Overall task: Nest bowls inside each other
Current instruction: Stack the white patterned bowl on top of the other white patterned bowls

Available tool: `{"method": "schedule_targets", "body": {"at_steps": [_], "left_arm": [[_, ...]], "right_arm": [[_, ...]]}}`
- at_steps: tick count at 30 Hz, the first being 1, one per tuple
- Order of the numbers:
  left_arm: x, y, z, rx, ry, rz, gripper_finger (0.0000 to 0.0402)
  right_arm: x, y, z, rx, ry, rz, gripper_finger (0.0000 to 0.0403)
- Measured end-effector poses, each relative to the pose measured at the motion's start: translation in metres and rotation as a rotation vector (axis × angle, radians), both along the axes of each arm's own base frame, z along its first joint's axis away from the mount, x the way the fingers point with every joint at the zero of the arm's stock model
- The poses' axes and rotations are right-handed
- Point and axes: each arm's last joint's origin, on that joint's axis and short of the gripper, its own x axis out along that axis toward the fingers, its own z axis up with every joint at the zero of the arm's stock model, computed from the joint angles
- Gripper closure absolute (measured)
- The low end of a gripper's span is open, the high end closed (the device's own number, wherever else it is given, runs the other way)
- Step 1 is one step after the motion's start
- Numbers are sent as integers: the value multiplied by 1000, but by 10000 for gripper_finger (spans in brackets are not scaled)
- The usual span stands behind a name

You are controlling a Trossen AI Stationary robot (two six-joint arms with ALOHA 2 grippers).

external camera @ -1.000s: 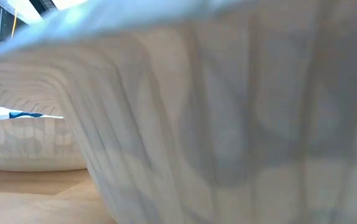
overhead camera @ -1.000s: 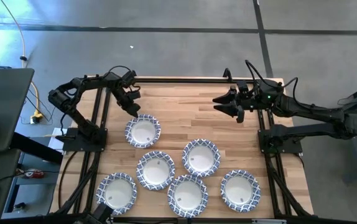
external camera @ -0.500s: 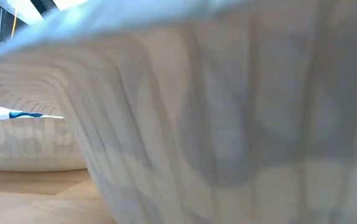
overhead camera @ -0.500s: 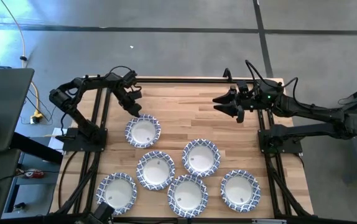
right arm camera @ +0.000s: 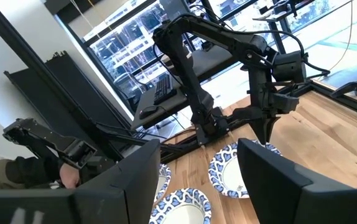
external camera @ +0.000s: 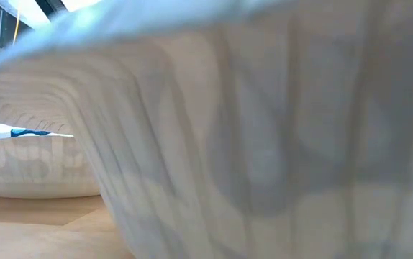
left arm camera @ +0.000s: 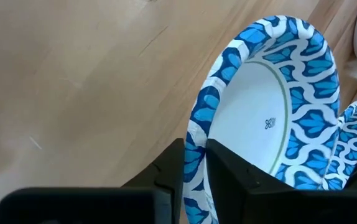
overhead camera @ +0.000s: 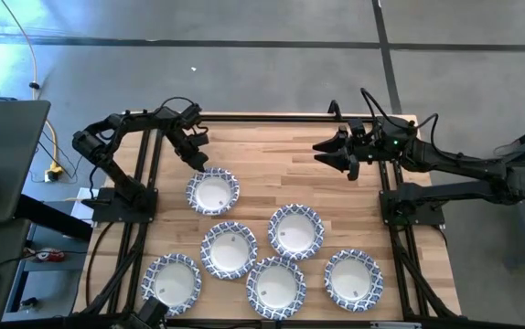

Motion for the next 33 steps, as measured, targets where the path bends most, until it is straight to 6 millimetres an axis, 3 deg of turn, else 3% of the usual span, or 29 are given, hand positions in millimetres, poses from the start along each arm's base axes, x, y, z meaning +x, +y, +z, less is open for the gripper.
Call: {"method": "schedule_targets", "body": {"at_steps": [12,26,33], "left_arm": [[0,0,0,-5,-9,2,389],[2,-1,2,-57,-83,23,392],[7,3,17,-51,-185,37,392]], "right_arm": [[0,0,-2,3,22,-6,197],[0,0,-2,-16,21,-6,197],[-1,-3,-2,-18,22,-20,197]]}}
